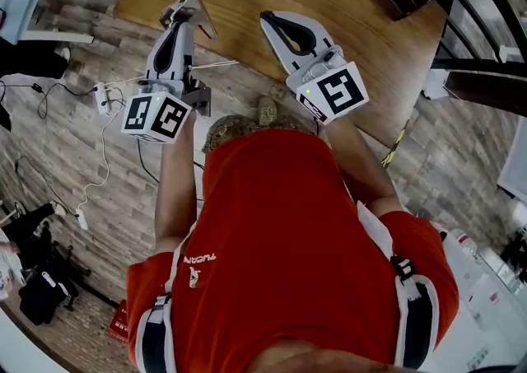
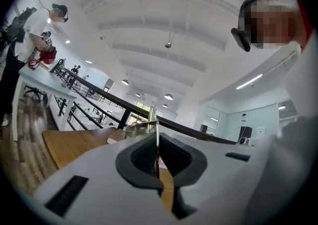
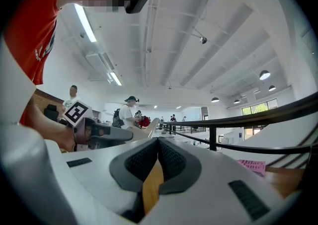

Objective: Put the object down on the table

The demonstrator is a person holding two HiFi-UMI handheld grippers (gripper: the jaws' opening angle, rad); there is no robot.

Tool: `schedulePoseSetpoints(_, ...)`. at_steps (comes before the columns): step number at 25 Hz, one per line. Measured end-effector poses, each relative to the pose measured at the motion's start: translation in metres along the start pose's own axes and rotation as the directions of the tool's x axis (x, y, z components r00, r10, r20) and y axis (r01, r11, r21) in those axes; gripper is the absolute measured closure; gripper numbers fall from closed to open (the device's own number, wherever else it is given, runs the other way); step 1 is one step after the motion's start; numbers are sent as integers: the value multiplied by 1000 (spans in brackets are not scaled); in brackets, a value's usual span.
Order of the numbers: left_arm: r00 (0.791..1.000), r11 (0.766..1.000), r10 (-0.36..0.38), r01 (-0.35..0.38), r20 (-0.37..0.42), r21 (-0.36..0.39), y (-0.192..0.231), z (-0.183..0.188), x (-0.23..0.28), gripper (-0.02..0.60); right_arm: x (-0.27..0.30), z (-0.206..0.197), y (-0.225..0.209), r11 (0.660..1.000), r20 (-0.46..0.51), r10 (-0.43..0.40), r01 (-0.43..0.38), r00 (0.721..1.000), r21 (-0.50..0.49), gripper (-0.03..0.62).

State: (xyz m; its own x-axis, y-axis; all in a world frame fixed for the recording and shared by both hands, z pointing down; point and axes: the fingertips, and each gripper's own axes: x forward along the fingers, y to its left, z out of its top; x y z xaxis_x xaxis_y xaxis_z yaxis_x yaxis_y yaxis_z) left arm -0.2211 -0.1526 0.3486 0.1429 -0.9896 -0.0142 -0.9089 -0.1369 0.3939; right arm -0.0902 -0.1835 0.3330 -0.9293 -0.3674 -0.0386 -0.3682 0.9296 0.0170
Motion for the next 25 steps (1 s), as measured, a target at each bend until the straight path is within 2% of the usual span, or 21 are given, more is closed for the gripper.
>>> schedulePoseSetpoints(5, 997, 999, -27, 23, -79, -48, 25, -15, 32, 572, 20, -4, -19, 999, 2, -48, 48, 999, -6, 569)
schedulePoseSetpoints(11, 978, 991, -48, 22, -203, -130, 51, -43, 65, 572, 32, -11, -36, 994, -15, -107, 107, 994, -1, 569)
schedulePoseSetpoints(20, 927, 974, -86, 1, -364, -229, 78, -88, 101, 572, 42, -24, -49, 987, -53, -160, 161, 986, 1, 569)
schedulePoseSetpoints(25, 896, 970, -86, -24, -436, -241, 86, -111, 115, 571, 44, -29, -56, 984, -75, -179, 180, 981, -1, 569)
